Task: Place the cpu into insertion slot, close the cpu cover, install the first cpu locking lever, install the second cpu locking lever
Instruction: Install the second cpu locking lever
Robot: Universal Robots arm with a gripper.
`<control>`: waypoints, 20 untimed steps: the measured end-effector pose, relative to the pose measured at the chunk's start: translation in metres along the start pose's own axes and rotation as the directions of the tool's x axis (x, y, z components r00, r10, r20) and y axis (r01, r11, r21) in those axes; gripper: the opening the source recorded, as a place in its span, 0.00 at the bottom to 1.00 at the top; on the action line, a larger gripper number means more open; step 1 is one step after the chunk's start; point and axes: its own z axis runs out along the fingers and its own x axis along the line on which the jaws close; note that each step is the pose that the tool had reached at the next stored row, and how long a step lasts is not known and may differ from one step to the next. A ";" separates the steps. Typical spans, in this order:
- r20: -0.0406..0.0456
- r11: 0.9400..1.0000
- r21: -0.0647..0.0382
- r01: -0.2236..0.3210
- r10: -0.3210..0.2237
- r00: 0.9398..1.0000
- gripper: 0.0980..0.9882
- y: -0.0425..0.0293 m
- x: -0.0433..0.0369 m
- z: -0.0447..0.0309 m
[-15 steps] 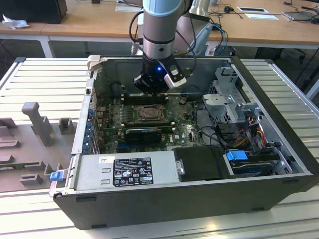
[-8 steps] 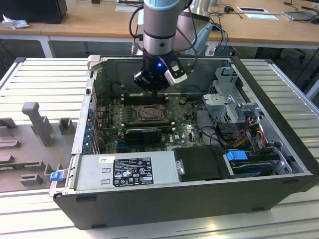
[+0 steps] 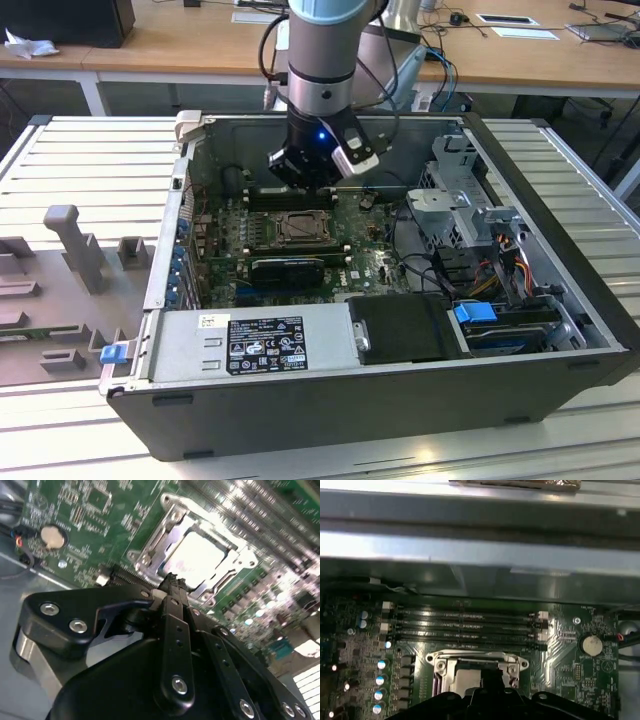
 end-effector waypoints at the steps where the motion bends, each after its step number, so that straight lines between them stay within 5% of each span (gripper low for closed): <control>1: 0.000 1.000 0.000 0.000 0.000 1.000 0.01 -0.0049 0.0004 -0.0004; 5: -0.003 1.000 0.000 0.000 0.000 1.000 0.01 -0.0244 0.0011 -0.0020; 11: -0.004 1.000 -0.001 -0.001 0.001 1.000 0.01 -0.0426 0.0012 -0.0030; 15: -0.003 1.000 -0.017 -0.001 0.001 1.000 0.01 -0.0561 0.0019 -0.0038; 16: -0.003 1.000 -0.030 0.000 0.000 1.000 0.01 -0.0575 0.0040 -0.0037; 18: -0.002 0.999 -0.049 0.003 -0.003 1.000 0.01 -0.0592 0.0139 -0.0035; 20: -0.002 0.999 -0.050 0.003 -0.004 1.000 0.01 -0.0595 0.0243 -0.0034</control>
